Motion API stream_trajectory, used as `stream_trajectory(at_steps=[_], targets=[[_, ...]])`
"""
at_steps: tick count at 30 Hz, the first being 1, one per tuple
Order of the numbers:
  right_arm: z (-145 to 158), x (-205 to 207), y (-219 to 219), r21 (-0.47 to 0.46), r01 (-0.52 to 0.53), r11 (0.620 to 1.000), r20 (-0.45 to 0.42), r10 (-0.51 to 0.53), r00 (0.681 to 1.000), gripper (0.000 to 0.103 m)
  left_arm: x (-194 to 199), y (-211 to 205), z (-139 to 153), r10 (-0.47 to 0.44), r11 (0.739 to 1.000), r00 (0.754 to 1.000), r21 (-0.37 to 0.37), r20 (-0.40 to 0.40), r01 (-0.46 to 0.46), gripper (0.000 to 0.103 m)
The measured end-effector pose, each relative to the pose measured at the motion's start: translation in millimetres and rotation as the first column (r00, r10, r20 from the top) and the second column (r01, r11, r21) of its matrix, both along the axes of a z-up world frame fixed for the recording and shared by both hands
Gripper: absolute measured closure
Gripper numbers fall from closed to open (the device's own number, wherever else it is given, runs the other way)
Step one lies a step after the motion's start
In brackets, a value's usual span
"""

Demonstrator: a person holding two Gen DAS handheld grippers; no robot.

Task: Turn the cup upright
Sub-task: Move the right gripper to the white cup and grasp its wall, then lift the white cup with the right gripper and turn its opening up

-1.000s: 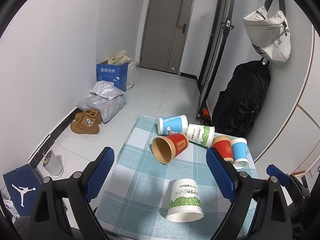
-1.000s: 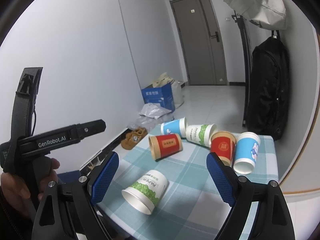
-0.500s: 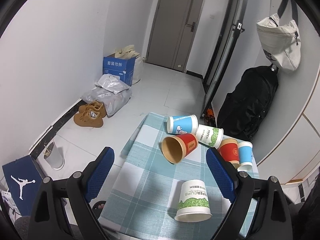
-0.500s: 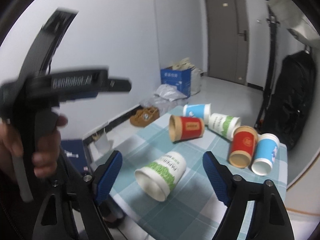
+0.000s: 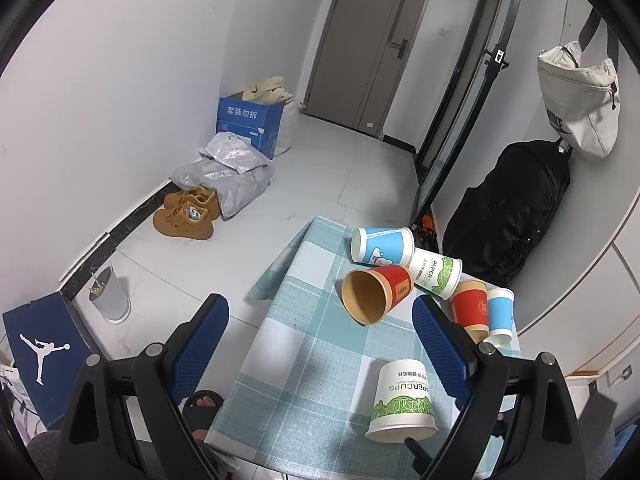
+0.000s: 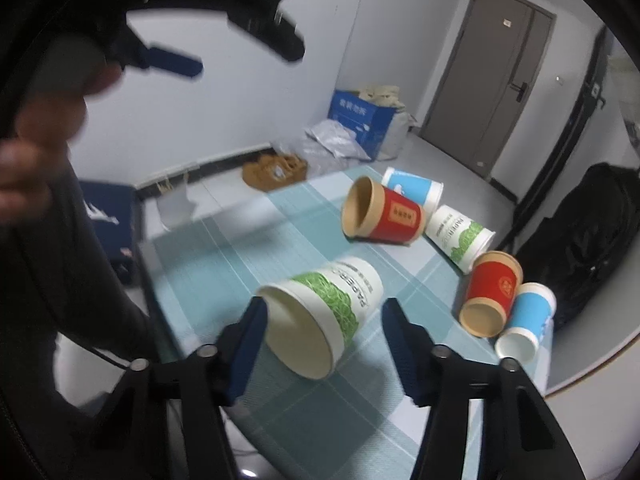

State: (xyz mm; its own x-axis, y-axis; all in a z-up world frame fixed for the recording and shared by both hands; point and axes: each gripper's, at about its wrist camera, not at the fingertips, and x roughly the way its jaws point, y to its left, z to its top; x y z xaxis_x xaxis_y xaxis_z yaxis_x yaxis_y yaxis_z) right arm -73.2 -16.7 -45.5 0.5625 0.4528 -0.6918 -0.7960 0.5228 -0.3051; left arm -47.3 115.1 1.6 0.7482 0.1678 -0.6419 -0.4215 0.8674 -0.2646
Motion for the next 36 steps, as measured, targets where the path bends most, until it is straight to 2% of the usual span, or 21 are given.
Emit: stream_trajectory(at_steps=[2, 4, 6, 8, 9, 11, 15, 24, 29, 36], targets=[[-5.7, -1.5, 3.8, -0.032, -0.008, 0.999, 0.027, 0.009, 1.000, 0.054, 0.5, 0.8, -0.4, -0.002, 1.000, 1.000, 0.002, -0.005, 0.002, 0.012], [-11.1, -4.6, 7.5, -0.066, -0.017, 0.998, 0.053, 0.020, 0.998, 0.060, 0.7, 2.0, -0.3, -0.001, 1.000, 1.000, -0.002, -0.005, 0.001, 0.012], [-17.2, -6.2, 11.3, -0.101, -0.020, 0.995, 0.074, 0.028, 0.997, 0.069, 0.7, 3.8, -0.2, 0.002, 1.000, 1.000, -0.011, -0.004, -0.002, 0.012], [-19.7, -6.2, 12.8, -0.119, -0.014, 0.993, 0.089, 0.025, 0.996, 0.074, 0.1, 5.0, -0.5, 0.004, 1.000, 1.000, -0.019, -0.005, -0.004, 0.013], [-21.3, -5.1, 13.4, -0.126, -0.009, 0.992, 0.095, 0.021, 0.995, 0.082, 0.2, 5.0, -1.1, 0.003, 1.000, 1.000, -0.020, -0.005, -0.003, 0.013], [-22.7, -4.3, 14.1, -0.132, 0.006, 0.991, 0.123, 0.010, 0.992, 0.087, 0.9, 4.6, -2.0, -0.002, 1.000, 1.000, -0.022, -0.009, 0.001, 0.013], [-24.4, -1.0, 15.0, -0.141, 0.020, 0.990, 0.136, -0.001, 0.991, 0.093, 1.6, 5.1, -2.6, -0.003, 1.000, 1.000, -0.021, -0.014, 0.002, 0.013], [-19.3, 0.2, 12.4, -0.123, 0.036, 0.992, 0.136, -0.019, 0.991, 0.099, 1.6, 6.9, -3.4, 0.002, 1.000, 1.000, -0.021, -0.014, -0.003, 0.012], [-9.1, 6.0, 6.9, -0.071, 0.061, 0.996, 0.097, -0.054, 0.994, 0.101, 4.6, 5.5, -6.0, -0.005, 1.000, 1.000, -0.014, -0.027, 0.005, 0.013], [9.5, 27.0, -12.9, 0.043, 0.150, 0.988, -0.061, -0.147, 0.987, 0.101, 2.7, 2.1, -3.8, -0.014, 1.000, 1.000, -0.006, -0.011, 0.014, 0.012]])
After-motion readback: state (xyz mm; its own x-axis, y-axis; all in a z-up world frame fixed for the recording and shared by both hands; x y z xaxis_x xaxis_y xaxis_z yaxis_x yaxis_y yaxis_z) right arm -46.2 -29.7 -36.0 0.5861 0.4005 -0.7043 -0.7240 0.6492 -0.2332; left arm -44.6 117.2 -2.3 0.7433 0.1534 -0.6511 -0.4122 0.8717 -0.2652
